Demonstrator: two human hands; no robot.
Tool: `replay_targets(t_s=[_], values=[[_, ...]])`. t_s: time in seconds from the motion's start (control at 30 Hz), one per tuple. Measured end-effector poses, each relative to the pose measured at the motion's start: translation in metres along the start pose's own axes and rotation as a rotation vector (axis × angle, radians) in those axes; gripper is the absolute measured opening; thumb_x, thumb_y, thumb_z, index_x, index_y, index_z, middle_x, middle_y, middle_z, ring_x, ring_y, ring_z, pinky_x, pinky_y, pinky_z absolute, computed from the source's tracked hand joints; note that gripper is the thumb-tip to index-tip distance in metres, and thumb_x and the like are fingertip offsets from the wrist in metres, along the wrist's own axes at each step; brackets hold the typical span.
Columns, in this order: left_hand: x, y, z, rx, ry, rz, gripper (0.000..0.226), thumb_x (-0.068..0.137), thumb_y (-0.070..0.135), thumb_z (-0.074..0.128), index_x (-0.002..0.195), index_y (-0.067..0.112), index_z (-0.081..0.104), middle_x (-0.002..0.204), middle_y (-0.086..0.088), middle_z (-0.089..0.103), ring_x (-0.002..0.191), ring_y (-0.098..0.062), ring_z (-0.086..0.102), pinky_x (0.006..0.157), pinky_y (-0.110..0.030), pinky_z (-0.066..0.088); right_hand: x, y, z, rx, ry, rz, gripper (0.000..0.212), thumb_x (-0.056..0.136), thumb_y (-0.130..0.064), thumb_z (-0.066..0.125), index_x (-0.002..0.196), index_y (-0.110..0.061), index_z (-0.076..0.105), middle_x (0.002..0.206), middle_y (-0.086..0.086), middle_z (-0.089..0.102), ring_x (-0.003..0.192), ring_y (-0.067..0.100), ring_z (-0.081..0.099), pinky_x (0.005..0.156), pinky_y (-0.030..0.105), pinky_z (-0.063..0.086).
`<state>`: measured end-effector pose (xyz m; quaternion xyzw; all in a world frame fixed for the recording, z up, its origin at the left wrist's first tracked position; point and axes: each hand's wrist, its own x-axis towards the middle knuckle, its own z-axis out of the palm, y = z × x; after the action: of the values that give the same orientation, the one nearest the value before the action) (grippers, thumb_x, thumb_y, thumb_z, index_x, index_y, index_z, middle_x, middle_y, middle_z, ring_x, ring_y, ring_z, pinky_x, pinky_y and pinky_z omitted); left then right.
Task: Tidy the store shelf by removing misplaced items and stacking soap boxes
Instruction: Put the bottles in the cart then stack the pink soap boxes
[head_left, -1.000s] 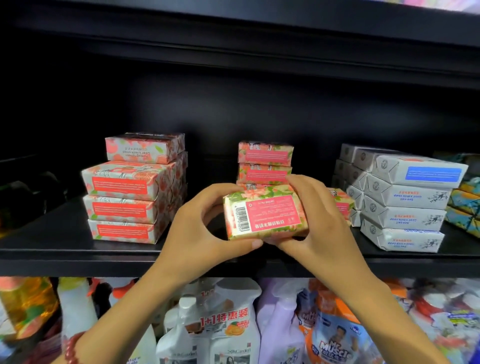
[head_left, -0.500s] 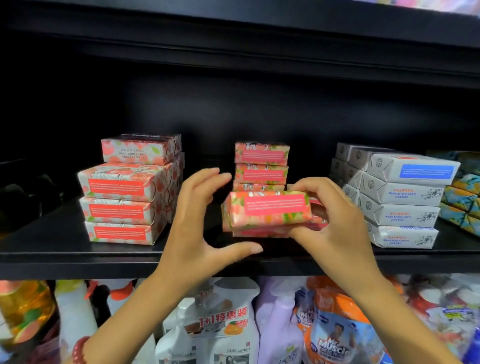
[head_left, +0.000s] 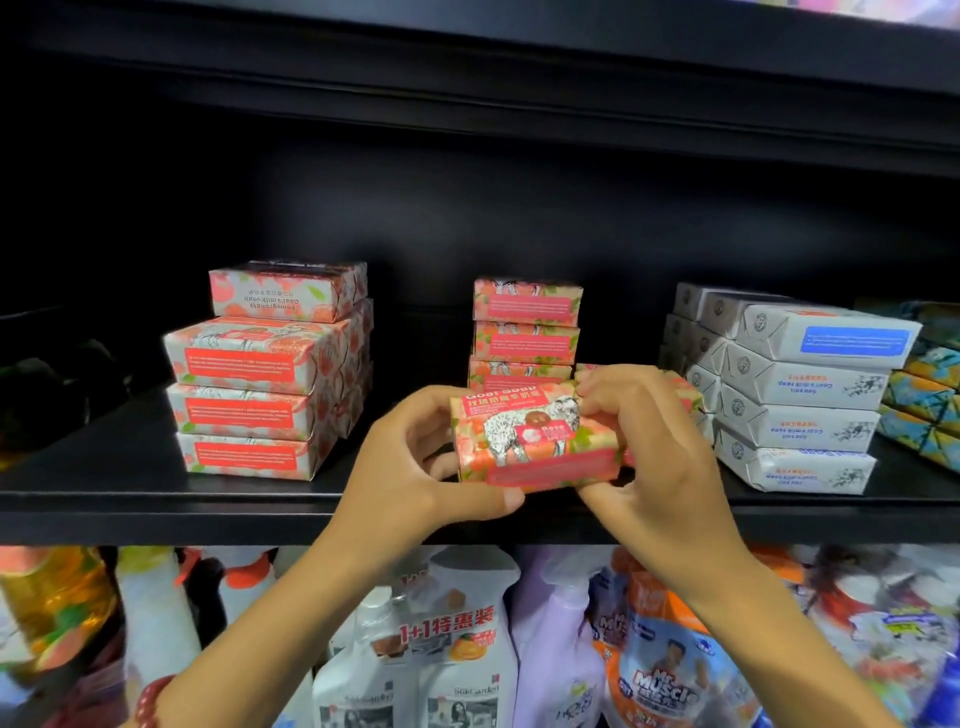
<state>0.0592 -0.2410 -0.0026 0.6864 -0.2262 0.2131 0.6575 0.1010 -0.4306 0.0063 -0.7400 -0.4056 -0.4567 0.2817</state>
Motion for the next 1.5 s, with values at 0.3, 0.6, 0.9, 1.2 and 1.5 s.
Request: replay_targets(t_s=[0.3, 0.6, 0.9, 1.2, 1.5], values=[[0.000, -0.009, -0.002, 0.148, -0.053, 0.087, 0.069, 0.051, 0.008, 0.087, 0.113, 0.018, 0.057, 0.111, 0.008, 0.066, 0.109, -0.012, 0.062, 0.086, -0.022, 0.050, -0.005, 0.008, -0.010, 0.018, -0.330, 0.039, 0.072, 0.072, -0.053, 0.063, 0.133, -0.018, 0.045, 0.129, -0.008, 0.047, 0.122, 0.005, 0.040, 0.102, 0.010, 0.026], [-0.001, -0.015, -0.016, 0.786, 0.004, 0.042, 0.055, 0.069, 0.056, 0.071, 0.118, 0.038, 0.055, 0.107, 0.029, 0.058, 0.105, 0.006, 0.054, 0.091, -0.017, 0.046, 0.008, 0.032, -0.039, -0.251, -0.111, 0.069, 0.070, 0.072, -0.049, 0.067, 0.125, -0.005, 0.056, 0.121, 0.008, 0.058, 0.112, 0.024, 0.052, 0.094, 0.025, 0.037], [-0.001, -0.030, -0.018, 1.146, -0.016, 0.031, 0.062, 0.071, 0.069, 0.028, 0.098, 0.031, 0.068, 0.095, 0.019, 0.065, 0.093, -0.003, 0.057, 0.071, -0.020, 0.044, 0.039, 0.050, -0.043, -0.451, -0.232, 0.379, 0.064, 0.073, -0.041, 0.074, 0.126, -0.012, 0.054, 0.126, 0.006, 0.056, 0.116, 0.025, 0.048, 0.088, 0.035, 0.039], [-0.004, -0.032, -0.016, 1.162, 0.013, 0.069, 0.048, 0.077, 0.061, 0.040, 0.089, 0.028, 0.071, 0.085, 0.016, 0.068, 0.082, -0.007, 0.063, 0.062, -0.022, 0.048, 0.050, 0.062, -0.044, -0.420, -0.390, 0.306, 0.040, 0.084, -0.031, 0.063, 0.122, -0.018, 0.061, 0.119, 0.002, 0.063, 0.114, 0.022, 0.051, 0.091, 0.040, 0.043], [-0.005, -0.030, -0.016, 1.172, 0.014, 0.064, 0.047, 0.077, 0.061, 0.040, 0.089, 0.028, 0.072, 0.086, 0.017, 0.068, 0.082, -0.007, 0.063, 0.062, -0.017, 0.042, 0.035, 0.064, -0.030, -0.487, -0.244, 0.241, 0.033, 0.088, -0.018, 0.063, 0.120, -0.011, 0.060, 0.119, 0.008, 0.062, 0.114, 0.027, 0.054, 0.093, 0.034, 0.041]])
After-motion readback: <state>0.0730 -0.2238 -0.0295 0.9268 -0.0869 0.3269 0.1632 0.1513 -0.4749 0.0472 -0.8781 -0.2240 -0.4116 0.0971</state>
